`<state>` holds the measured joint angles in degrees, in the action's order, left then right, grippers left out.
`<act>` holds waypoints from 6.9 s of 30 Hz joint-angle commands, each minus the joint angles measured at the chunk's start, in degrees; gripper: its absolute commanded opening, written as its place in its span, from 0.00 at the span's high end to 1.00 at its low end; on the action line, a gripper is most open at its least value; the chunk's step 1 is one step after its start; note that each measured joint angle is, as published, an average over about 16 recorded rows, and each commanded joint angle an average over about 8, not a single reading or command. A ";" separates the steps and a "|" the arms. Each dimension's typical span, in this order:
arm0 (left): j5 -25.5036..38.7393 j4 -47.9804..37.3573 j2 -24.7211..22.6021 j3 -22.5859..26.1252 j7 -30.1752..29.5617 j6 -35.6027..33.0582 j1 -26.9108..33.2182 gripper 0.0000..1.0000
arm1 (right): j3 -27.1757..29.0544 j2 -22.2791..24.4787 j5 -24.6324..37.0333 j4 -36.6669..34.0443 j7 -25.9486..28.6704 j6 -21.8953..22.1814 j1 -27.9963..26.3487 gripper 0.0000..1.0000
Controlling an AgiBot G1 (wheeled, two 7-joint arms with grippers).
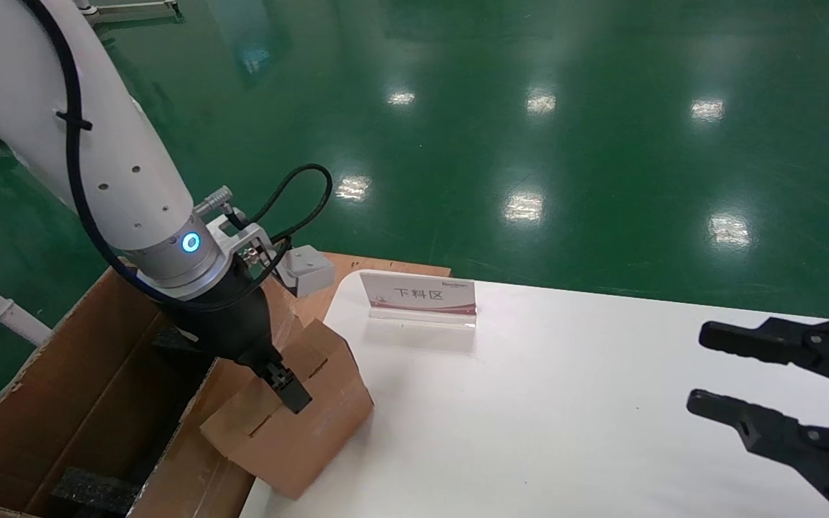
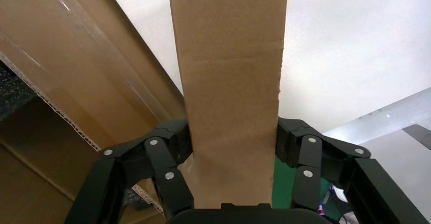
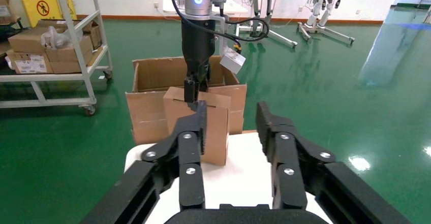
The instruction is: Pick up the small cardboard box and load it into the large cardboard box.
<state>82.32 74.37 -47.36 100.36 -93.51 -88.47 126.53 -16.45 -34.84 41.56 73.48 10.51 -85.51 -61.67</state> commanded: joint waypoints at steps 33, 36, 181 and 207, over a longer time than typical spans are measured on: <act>-2.17 -29.07 -6.10 12.73 17.02 -3.12 35.55 1.00 | -0.12 0.03 -0.07 -0.05 -0.07 0.01 -0.05 0.61; -3.00 -27.81 -4.88 17.79 18.75 -3.26 37.22 1.00 | -0.13 0.03 -0.07 -0.05 -0.07 0.02 -0.05 0.23; -41.30 -73.02 2.25 50.78 37.90 16.38 -10.60 0.00 | -0.51 0.20 -0.36 -0.07 -0.27 0.21 -0.12 0.00; -52.83 -65.55 2.48 42.35 52.31 11.87 3.27 0.00 | -0.55 0.20 -0.38 -0.12 -0.30 0.19 -0.15 0.00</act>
<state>30.12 9.00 -44.90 143.15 -42.27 -76.19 129.05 -17.00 -34.64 41.18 73.36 10.21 -85.31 -61.82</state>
